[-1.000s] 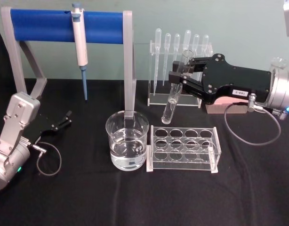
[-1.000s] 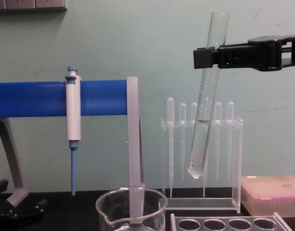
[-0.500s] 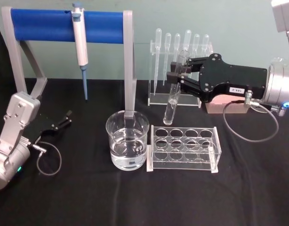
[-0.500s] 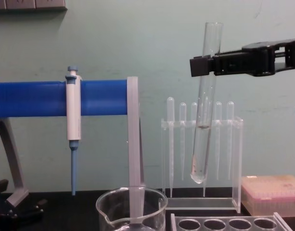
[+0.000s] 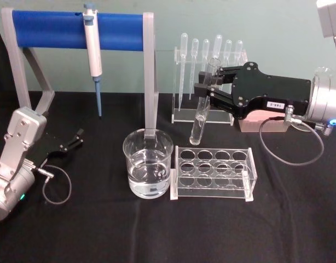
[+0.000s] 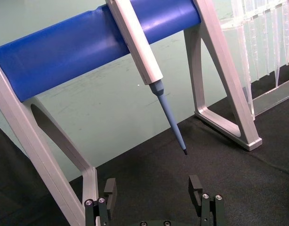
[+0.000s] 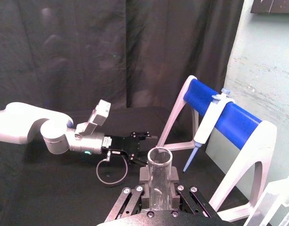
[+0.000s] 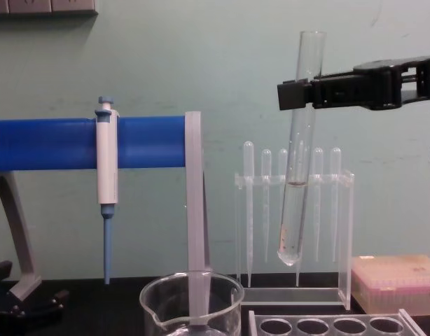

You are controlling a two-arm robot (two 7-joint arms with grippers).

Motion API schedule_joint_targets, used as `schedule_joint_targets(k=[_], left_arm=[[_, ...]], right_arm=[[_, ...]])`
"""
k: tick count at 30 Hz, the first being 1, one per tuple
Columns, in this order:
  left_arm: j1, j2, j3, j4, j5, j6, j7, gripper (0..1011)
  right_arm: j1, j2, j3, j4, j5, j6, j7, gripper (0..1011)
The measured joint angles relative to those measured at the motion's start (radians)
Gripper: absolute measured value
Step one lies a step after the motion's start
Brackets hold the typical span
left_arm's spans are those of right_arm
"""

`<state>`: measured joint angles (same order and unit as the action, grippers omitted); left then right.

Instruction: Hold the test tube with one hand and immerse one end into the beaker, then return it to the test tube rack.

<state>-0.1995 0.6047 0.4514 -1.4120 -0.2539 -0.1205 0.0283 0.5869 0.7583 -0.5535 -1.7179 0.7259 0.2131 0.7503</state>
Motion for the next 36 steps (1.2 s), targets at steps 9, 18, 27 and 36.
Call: schedule_joint_targets(k=[9, 18, 27, 36], left_arm=[[0.000, 0.000, 0.000, 0.000, 0.000, 0.000, 0.000, 1000], [0.000, 0.000, 0.000, 0.000, 0.000, 0.000, 0.000, 1000], [0.000, 0.000, 0.000, 0.000, 0.000, 0.000, 0.000, 1000], [0.000, 0.000, 0.000, 0.000, 0.000, 0.000, 0.000, 1000]], right_arm=[[-0.001, -0.001, 0.002, -0.001, 0.000, -0.002, -0.001, 228], [-0.002, -0.001, 0.002, -0.001, 0.000, -0.002, -0.001, 228], [-0.002, -0.001, 0.003, -0.001, 0.000, -0.003, -0.001, 227], [-0.002, -0.001, 0.003, -0.001, 0.000, -0.003, -0.001, 228]])
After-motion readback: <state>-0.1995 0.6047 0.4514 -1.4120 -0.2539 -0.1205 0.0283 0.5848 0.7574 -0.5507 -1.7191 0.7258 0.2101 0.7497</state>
